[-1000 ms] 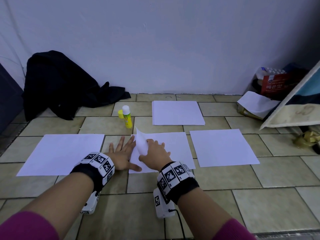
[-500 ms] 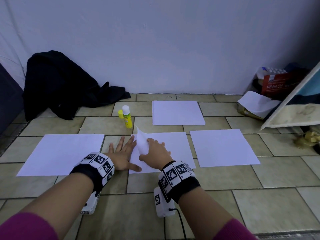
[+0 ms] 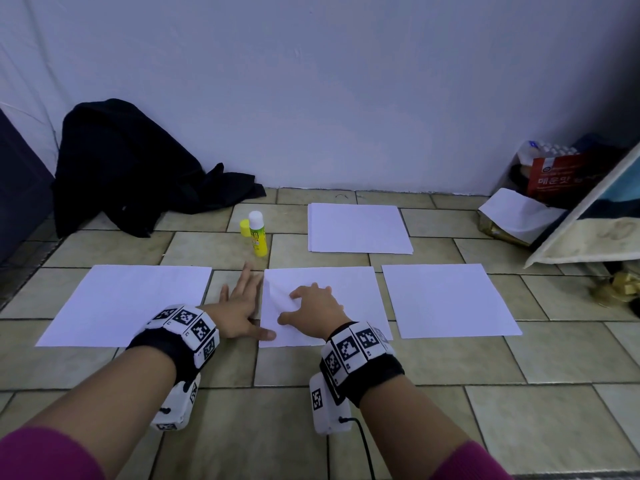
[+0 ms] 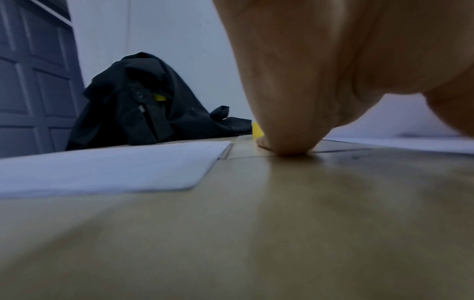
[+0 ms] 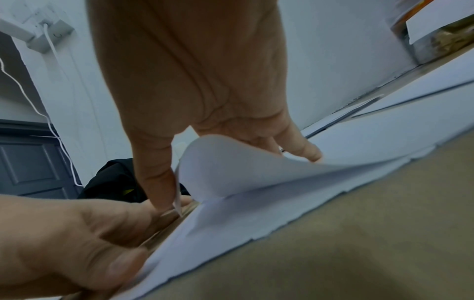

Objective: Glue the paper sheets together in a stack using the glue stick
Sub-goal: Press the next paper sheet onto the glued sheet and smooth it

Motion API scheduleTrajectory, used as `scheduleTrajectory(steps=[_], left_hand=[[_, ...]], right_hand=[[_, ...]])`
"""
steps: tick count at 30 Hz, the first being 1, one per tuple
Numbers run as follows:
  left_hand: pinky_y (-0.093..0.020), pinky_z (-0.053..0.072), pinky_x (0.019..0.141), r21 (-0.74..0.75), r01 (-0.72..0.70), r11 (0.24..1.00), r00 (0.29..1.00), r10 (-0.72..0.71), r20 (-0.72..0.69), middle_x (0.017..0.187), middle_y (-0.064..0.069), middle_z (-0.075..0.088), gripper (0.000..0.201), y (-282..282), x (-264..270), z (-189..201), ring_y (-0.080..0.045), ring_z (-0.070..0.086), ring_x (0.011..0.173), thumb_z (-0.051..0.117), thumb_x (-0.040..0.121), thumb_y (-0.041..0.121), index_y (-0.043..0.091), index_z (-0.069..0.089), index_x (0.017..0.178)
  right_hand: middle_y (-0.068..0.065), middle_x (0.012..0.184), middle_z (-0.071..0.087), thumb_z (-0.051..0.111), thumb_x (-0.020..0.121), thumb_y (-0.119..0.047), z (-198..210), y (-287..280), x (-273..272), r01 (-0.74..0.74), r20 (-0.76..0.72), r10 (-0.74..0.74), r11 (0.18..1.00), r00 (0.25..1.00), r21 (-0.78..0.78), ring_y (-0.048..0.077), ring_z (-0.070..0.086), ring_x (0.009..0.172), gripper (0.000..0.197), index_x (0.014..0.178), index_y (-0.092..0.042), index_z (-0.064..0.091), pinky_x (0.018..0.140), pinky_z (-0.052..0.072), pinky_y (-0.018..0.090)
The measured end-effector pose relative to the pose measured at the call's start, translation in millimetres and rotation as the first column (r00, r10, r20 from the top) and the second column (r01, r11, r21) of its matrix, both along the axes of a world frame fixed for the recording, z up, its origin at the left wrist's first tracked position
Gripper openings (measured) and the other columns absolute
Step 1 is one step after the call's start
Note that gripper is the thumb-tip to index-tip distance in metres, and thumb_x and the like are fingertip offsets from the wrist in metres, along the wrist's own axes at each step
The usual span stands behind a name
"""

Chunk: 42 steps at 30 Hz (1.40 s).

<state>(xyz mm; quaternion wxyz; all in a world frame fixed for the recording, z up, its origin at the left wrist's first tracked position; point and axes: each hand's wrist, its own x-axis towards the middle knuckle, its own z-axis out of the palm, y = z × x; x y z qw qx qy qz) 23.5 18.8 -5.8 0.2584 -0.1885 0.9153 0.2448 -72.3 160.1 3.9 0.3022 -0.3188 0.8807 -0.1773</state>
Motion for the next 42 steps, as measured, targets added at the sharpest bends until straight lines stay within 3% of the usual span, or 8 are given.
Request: scheduleTrajectory(steps=[5, 16, 22, 25, 27, 31, 36, 42], left_hand=[[-0.041, -0.011, 0.116, -0.031, 0.018, 0.999, 0.999, -0.017, 0.035, 0.145, -0.006, -0.047, 0.125, 0, -1, 1, -0.024, -0.025, 0.144, 0.070, 0.081, 0.049, 0.008, -0.030, 0.145], [-0.040, -0.013, 0.116, 0.002, -0.007, 1.000, 1.000, 0.007, 0.002, 0.149, 0.000, -0.043, 0.123, -3, 0, -4, -0.023, -0.025, 0.144, 0.073, 0.079, 0.047, 0.018, -0.025, 0.148], [-0.042, -0.010, 0.118, 0.033, -0.020, 0.999, 1.000, 0.019, 0.023, 0.150, 0.003, -0.040, 0.131, -11, 0, -3, -0.026, -0.026, 0.144, 0.081, 0.073, 0.034, 0.019, -0.026, 0.147], [-0.040, -0.012, 0.116, 0.089, -0.013, 0.996, 0.999, 0.009, 0.043, 0.151, 0.003, -0.038, 0.133, -14, 0, 3, -0.024, -0.026, 0.144, 0.079, 0.067, 0.036, 0.019, -0.024, 0.148], [-0.037, -0.014, 0.115, 0.119, -0.017, 0.993, 0.999, 0.011, 0.049, 0.153, 0.002, -0.034, 0.129, -11, -1, 8, -0.017, -0.026, 0.143, 0.065, 0.057, 0.048, 0.017, -0.018, 0.150], [-0.040, -0.014, 0.115, 0.147, -0.118, 0.982, 0.993, 0.117, 0.013, 0.157, 0.002, -0.027, 0.109, -5, -6, 7, -0.014, -0.023, 0.144, 0.047, 0.061, 0.047, 0.019, -0.006, 0.152], [-0.041, -0.014, 0.116, 0.056, -0.055, 0.997, 0.998, 0.055, 0.008, 0.154, 0.001, -0.033, 0.109, -5, -4, -2, -0.016, -0.025, 0.144, 0.066, 0.084, 0.049, 0.016, -0.014, 0.151], [-0.043, -0.013, 0.116, -0.037, 0.039, 0.999, 0.997, -0.036, 0.069, 0.153, -0.001, -0.035, 0.117, -1, -5, 4, -0.017, -0.031, 0.141, 0.070, 0.083, 0.042, 0.012, -0.022, 0.149]], right_hand=[[0.006, 0.144, 0.034, 0.066, 0.081, -0.041, 0, -1, 0, -0.016, -0.008, 0.016, 0.999, 1.000, 0.030, 0.030, 0.020, 0.140, 0.063, 0.138, -0.021, 0.047, 0.108, 0.028, 0.055], [0.006, 0.144, 0.034, 0.068, 0.077, -0.049, 4, 1, -1, -0.054, -0.013, 0.054, 0.997, 0.998, 0.052, 0.031, 0.020, 0.139, 0.067, 0.134, -0.018, 0.051, 0.108, 0.029, 0.055], [0.008, 0.159, 0.013, 0.057, 0.080, -0.068, 9, 3, 1, -0.076, 0.031, 0.074, 0.993, 0.997, 0.093, 0.032, 0.004, 0.146, 0.084, 0.146, -0.019, 0.037, 0.114, 0.016, 0.059], [0.009, 0.156, 0.021, 0.057, 0.087, -0.056, 7, 2, -2, -0.081, 0.013, 0.080, 0.993, 0.997, 0.086, 0.032, 0.009, 0.145, 0.070, 0.144, -0.020, 0.039, 0.113, 0.022, 0.057], [0.008, 0.150, 0.029, 0.062, 0.087, -0.045, 5, 1, -1, -0.082, -0.014, 0.084, 0.993, 0.996, 0.087, 0.032, 0.016, 0.142, 0.064, 0.142, -0.021, 0.041, 0.111, 0.027, 0.054], [0.007, 0.141, 0.034, 0.067, 0.085, -0.036, 2, 0, 3, -0.070, -0.083, 0.079, 0.992, 0.993, 0.107, 0.031, 0.022, 0.138, 0.059, 0.137, -0.023, 0.041, 0.108, 0.031, 0.052], [0.007, 0.143, 0.031, 0.072, 0.080, -0.034, 0, -3, 5, -0.076, -0.100, 0.093, 0.985, 0.991, 0.156, 0.032, 0.019, 0.139, 0.067, 0.136, -0.022, 0.037, 0.107, 0.030, 0.055], [0.009, 0.149, 0.022, 0.071, 0.081, -0.037, -1, -6, 8, -0.085, -0.121, 0.113, 0.974, 0.986, 0.212, 0.034, 0.016, 0.141, 0.075, 0.141, -0.022, 0.028, 0.106, 0.031, 0.059]])
